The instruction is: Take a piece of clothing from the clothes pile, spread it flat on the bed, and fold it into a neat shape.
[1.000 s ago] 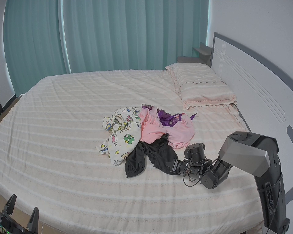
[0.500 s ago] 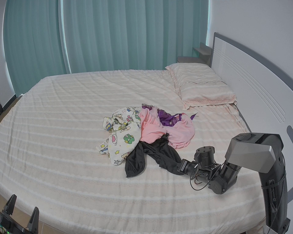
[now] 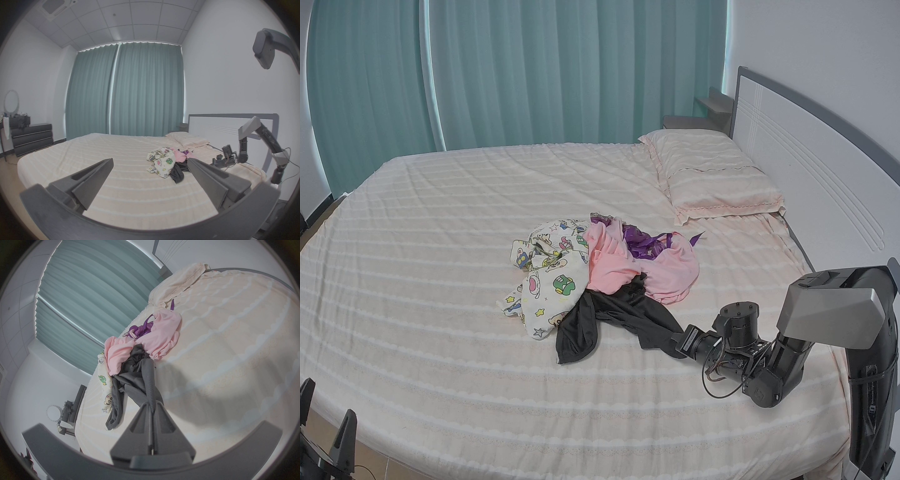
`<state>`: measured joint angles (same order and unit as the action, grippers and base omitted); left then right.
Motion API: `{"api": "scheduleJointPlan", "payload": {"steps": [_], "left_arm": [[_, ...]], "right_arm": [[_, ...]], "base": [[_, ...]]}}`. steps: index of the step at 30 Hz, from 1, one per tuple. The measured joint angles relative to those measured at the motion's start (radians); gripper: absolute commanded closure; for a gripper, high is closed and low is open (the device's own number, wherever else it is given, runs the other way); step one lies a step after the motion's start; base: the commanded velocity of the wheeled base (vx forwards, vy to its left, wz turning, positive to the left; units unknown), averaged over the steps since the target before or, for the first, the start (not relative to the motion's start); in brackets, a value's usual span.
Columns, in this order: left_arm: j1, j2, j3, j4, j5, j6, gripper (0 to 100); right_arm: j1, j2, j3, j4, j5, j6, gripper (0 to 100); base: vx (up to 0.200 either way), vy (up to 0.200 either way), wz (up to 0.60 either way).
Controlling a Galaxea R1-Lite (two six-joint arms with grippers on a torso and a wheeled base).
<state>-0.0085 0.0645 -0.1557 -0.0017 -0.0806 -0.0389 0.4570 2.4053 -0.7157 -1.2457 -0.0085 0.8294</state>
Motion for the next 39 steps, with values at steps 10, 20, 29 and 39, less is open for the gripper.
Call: {"api": "scheduleJointPlan", "payload": {"steps": [10, 20, 29, 39], "left_arm": [[-0.019, 0.346, -0.074, 0.01, -0.196, -0.009, 0], [-0.064, 0.827, -0.086, -0.144, -0.293, -0.053, 0], [-0.161, 1.265, -0.138, -0.366, -0.307, -0.293, 0], [-0.278, 1.669, -0.309, -0.487, -0.206, -0.441, 0]], "right_arm": [[0.026, 0.0, 0.033, -0.065, -0.002, 0.017, 100], [0.034, 0.0, 0.078, -0.131, -0.003, 0.027, 100], [0.028, 0.0, 0.124, -0.191, -0.001, 0.031, 100], [0.024, 0.0, 0.152, -0.213, 0.001, 0.034, 100]], "base": [[0.0, 0.0, 0.0], [0.0, 0.0, 0.0], [0.0, 0.0, 0.0], [0.0, 0.0, 0.0]]}}
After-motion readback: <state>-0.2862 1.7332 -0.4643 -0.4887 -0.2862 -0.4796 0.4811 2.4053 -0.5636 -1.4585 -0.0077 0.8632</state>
